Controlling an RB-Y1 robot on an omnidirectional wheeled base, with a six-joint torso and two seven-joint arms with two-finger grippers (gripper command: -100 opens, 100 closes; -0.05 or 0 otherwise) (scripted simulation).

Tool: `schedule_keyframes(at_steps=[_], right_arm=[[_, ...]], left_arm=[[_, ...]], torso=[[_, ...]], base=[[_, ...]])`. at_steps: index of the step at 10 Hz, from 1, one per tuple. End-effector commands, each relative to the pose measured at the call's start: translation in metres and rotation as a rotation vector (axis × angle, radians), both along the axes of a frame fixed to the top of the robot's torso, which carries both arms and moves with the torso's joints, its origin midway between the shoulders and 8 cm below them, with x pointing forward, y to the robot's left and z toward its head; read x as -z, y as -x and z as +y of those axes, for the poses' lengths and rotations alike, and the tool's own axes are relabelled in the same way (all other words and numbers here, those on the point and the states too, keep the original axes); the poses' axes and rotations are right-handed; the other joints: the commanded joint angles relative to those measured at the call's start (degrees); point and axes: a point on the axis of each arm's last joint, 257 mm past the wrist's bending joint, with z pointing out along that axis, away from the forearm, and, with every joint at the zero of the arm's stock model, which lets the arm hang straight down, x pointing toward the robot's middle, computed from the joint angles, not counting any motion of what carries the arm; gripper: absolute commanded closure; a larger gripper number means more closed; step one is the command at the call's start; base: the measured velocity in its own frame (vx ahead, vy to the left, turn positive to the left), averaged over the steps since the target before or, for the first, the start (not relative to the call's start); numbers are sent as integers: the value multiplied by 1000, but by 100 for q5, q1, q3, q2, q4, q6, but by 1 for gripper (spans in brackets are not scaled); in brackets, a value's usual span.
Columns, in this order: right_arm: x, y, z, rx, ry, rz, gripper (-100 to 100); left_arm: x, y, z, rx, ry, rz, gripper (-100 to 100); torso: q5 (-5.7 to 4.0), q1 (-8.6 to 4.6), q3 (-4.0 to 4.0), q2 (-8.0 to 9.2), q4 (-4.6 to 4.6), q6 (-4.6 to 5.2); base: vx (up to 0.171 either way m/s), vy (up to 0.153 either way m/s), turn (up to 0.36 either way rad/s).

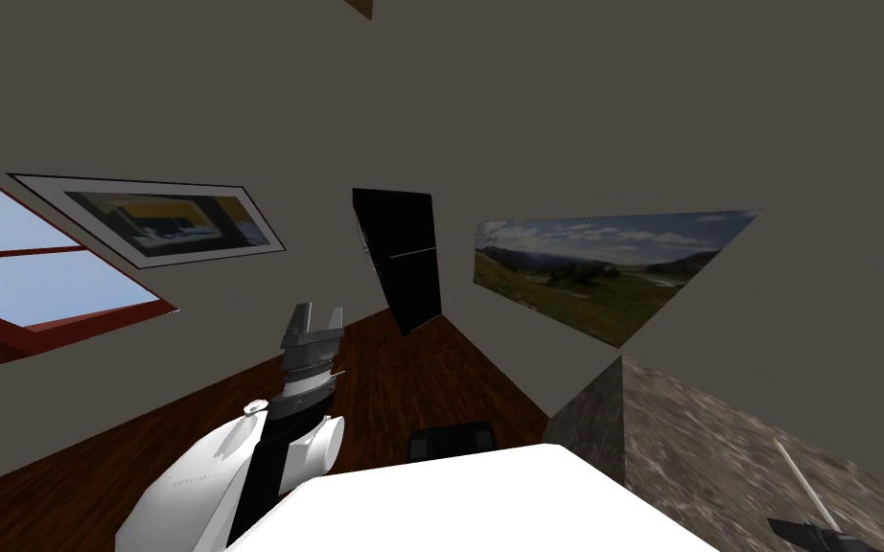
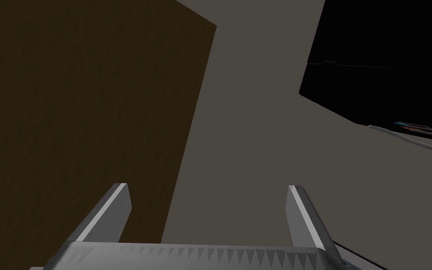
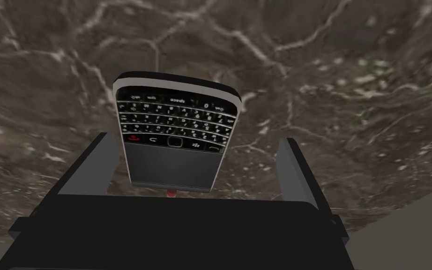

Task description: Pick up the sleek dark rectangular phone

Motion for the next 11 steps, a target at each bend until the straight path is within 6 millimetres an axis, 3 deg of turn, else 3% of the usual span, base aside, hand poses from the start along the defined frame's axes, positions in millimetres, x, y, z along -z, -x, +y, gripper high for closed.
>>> schedule_keyframes(at_steps=[1,5,6,7,10,11], right_arm=[[0,0,0,0,0,0,100],[0,0,0,1,0,0,100],[0,0,0,1,0,0,0],[-9,-3,-1,0,-2,1,100],[-13,-4,-1,-1,-2,4,100],[-14,-5,-1,-1,-2,3,0]], left_arm=[[0,0,0,0,0,0,0],[0,0,0,0,0,0,0],[0,0,0,0,0,0,0],[0,0,0,0,0,0,0],[0,0,0,0,0,0,0],[0,0,0,0,0,0,0]], torso=[[0,0,0,0,0,0],[-2,0,2,3,1,-3],[-1,0,2,3,1,-2],[-1,0,2,4,1,-2],[4,9,7,11,3,0],[0,6,6,9,3,0]], base=[[-1,-3,-13],[0,0,0],[0,0,0],[-14,5,-6],[-18,7,-4],[0,0,0]])
